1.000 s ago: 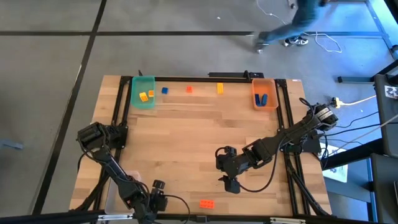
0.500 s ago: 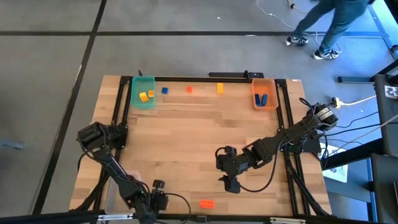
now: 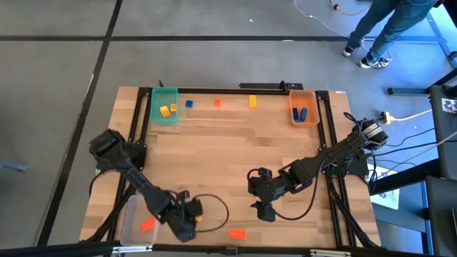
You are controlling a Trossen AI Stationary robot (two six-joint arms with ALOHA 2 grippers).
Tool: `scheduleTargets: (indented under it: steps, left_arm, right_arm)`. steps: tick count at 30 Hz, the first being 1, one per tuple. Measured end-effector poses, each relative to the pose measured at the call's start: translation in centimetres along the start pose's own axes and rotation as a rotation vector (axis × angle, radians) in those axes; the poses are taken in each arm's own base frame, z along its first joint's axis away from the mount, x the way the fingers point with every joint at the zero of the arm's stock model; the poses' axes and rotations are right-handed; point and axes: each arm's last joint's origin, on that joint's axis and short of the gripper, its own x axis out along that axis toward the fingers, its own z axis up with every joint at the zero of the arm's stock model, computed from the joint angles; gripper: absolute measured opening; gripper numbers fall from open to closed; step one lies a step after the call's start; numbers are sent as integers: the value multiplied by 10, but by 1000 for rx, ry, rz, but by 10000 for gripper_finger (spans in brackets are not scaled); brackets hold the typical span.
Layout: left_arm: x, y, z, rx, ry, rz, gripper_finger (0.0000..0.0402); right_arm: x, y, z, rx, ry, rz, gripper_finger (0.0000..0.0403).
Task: Sort & place blocks by color
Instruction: Put the yellow game piece into the green bin
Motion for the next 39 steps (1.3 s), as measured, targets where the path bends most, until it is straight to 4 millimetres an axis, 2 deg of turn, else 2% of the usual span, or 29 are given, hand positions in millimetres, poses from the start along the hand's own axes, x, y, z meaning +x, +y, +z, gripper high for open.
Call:
scheduleTargets:
  steps: [6, 14, 19, 24, 30, 39]
  left_arm:
    - [-33, 34, 38, -102, -57, 134, 133]
    - [-108, 104, 86, -287, -242, 349, 133]
    - [-156, 158, 98, -468, -373, 525, 133]
    - [-191, 212, 100, -638, -405, 698, 133]
    - [-203, 264, 107, -746, -312, 824, 133]
    - [-195, 325, 121, -931, -238, 883, 133]
  right_arm:
    - [-8, -1, 1, 1, -31, -14, 238]
    - [-50, -10, 5, 39, -218, -179, 238]
    - [-61, -21, 5, 78, -288, -335, 238]
    - [-60, -33, 12, 106, -286, -367, 238]
    - [-60, -56, 21, 147, -265, -436, 238]
    - [-64, -96, 35, 121, -219, -546, 238]
